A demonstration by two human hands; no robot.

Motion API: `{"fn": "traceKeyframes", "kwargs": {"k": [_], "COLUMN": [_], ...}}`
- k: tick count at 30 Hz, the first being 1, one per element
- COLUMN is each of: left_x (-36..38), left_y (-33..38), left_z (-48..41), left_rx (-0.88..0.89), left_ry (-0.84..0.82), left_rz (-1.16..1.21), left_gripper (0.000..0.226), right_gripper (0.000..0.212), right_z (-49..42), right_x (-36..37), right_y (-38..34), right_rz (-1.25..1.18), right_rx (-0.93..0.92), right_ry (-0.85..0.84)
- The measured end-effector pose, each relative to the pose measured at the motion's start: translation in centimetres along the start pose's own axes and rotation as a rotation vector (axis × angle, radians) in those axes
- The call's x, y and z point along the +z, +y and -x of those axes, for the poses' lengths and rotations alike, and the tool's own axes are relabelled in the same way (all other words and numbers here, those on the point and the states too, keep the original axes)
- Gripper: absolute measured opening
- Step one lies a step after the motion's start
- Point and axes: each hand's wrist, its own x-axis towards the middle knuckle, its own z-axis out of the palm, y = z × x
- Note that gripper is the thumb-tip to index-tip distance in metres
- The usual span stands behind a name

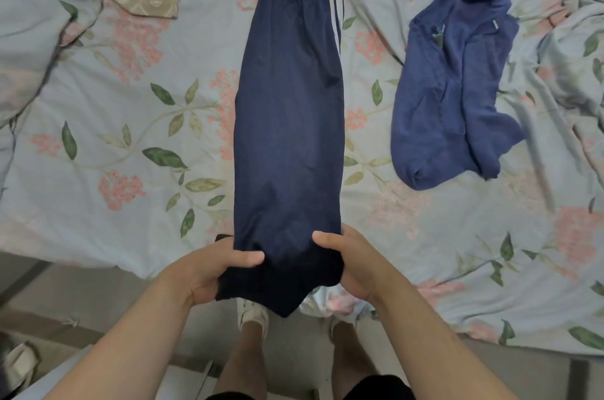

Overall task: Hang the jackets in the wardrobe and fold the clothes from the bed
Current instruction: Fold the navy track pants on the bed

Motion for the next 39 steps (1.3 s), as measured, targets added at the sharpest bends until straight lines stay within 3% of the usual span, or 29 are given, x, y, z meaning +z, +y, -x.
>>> {"fn": "traceKeyframes", "kwargs": {"k": [2,4,9,14,20,24,27,33,37,39], "left_x": [-0.4,-1.2,-0.8,0.1,3.2,4.6,5.0,5.9,7.0,7.8], "left_y": [-1.2,-2.5,-5.3,-7.6,-7.5,-7.0,-6.8,-5.4,-3.9,-3.3], "left_z": [0.5,0.9,3.5,6.5,10.4,12.4,14.1,18.0,19.9,20.8], "left_rx": [-0.058,-0.051,-0.067,-0.059,-0.112,-0.053,-0.083,-0.002,0.134,0.23], "left_ry": [0.002,0.029,0.031,0.094,0.001,0.049,0.09,-0.01,-0.022,0.053], "left_rz": [-0.074,0.039,-0.234,0.074,0.186,0.188,0.144,0.01,-0.02,-0.078], "left_gripper": [0.074,0.084,0.076,0.088,0.051,0.071,0.063,0.064,0.058,0.049], "right_gripper": [0.042,0.048,0.034,0.031,0.041,0.036,0.036,0.043,0.054,0.063], "right_z": [0.7,1.7,4.7,8.3,11.9,13.5,15.6,19.3,21.0,21.8], "right_x": [-0.4,-0.7,-1.5,-1.0,2.3,3.9,4.5,5.0,5.4,5.8], "right_y": [0.8,1.3,2.4,2.8,1.9,1.5,0.9,-2.0,-3.4,-4.1], "right_rz": [0.014,0.119,0.326,0.248,-0.094,-0.241,-0.179,0.025,0.14,0.182], "right_rx": [0.002,-0.015,0.041,0.129,0.13,0.224,0.252,0.119,0.034,-0.008], "right_ry": [0.004,-0.01,0.072,0.063,0.079,0.15,0.088,-0.025,0.023,0.092]}}
